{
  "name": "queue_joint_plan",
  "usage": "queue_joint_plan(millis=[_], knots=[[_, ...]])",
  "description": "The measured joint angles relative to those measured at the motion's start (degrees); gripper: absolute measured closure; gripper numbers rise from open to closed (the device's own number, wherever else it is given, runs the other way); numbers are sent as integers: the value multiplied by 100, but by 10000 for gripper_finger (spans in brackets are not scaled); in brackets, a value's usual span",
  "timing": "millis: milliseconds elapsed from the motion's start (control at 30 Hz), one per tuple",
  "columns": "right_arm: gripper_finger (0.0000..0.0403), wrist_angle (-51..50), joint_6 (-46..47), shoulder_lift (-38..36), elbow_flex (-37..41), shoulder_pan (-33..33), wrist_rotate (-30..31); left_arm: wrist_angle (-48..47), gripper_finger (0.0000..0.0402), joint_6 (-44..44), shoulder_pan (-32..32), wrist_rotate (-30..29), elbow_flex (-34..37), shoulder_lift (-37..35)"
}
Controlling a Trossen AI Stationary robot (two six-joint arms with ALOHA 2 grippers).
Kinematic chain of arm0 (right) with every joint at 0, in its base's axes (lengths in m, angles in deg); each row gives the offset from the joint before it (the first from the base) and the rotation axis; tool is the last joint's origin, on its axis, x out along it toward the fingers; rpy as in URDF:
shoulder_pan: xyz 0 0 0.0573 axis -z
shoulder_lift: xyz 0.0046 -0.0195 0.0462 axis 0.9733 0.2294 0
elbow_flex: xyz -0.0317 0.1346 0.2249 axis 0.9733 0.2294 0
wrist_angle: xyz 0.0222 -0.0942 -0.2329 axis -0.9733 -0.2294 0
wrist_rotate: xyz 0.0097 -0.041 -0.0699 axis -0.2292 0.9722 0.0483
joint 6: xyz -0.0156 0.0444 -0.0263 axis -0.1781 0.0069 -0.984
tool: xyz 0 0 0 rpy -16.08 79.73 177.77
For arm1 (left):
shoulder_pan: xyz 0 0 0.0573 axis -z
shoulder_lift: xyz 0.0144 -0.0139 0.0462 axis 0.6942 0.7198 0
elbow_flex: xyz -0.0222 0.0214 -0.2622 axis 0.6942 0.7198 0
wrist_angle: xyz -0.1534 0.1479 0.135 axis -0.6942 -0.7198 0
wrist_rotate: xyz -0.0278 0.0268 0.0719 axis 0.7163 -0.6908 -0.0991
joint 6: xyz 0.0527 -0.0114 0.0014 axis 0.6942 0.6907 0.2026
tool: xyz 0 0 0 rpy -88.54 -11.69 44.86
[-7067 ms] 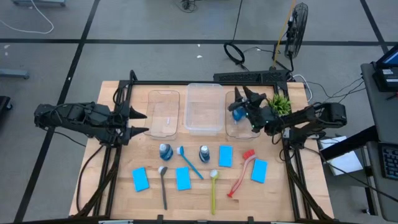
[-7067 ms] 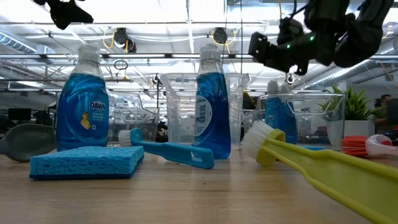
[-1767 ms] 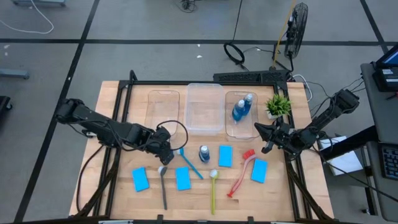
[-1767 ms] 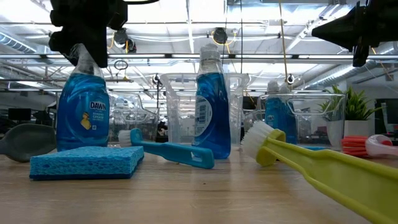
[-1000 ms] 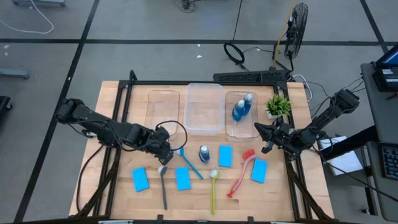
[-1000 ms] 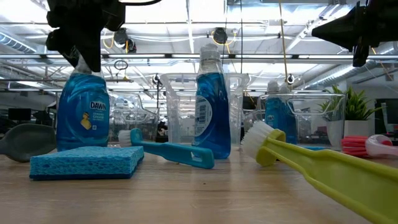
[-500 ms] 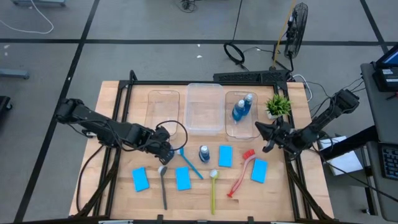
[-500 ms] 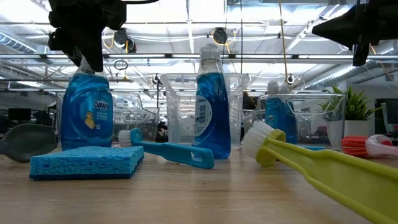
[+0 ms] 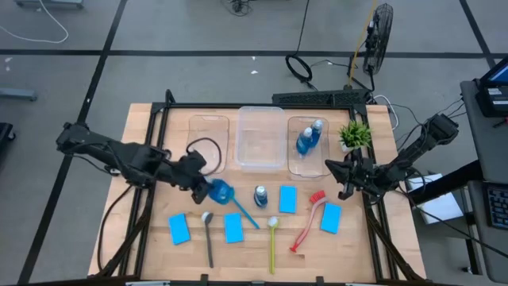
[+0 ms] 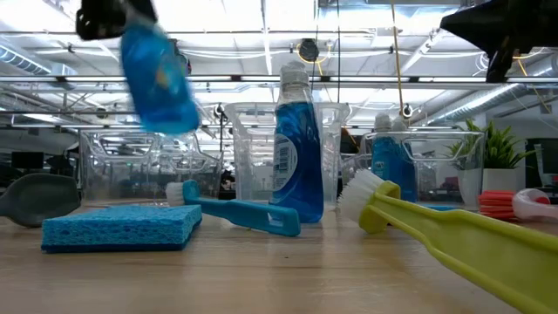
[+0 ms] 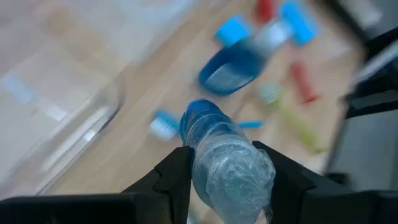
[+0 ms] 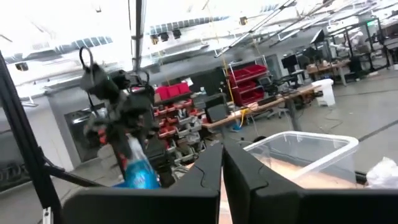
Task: Pick & Place Kitchen Sink Supplies
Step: Put the blue dishwashing liquid into the right transparent bin
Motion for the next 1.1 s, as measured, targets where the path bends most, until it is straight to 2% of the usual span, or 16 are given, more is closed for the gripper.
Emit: queue_joint_plan(millis=[200, 367, 500, 633, 867, 1100], knots=[[395, -302, -830, -2, -540, 2, -9, 952, 255, 494, -216, -6, -30, -254], [375, -1143, -1340, 2, -1258, 4, 46, 773, 255, 1138, -402, 60, -712, 39], [350, -2267, -1335, 4, -1905, 4, 456, 417, 255, 1795, -553, 64, -1630, 544], [323, -3043, -1320, 2, -2438, 7, 454, -84, 255, 2382, -742, 152, -2503, 1156], [273, -3710, -1025, 2, -2836, 4, 432, -100, 255, 3377, -1125, 847, -3472, 2034], [217, -3959, -586, 2, -2840, 4, 427, -69, 255, 3796, -1425, 1394, -4085, 2652]])
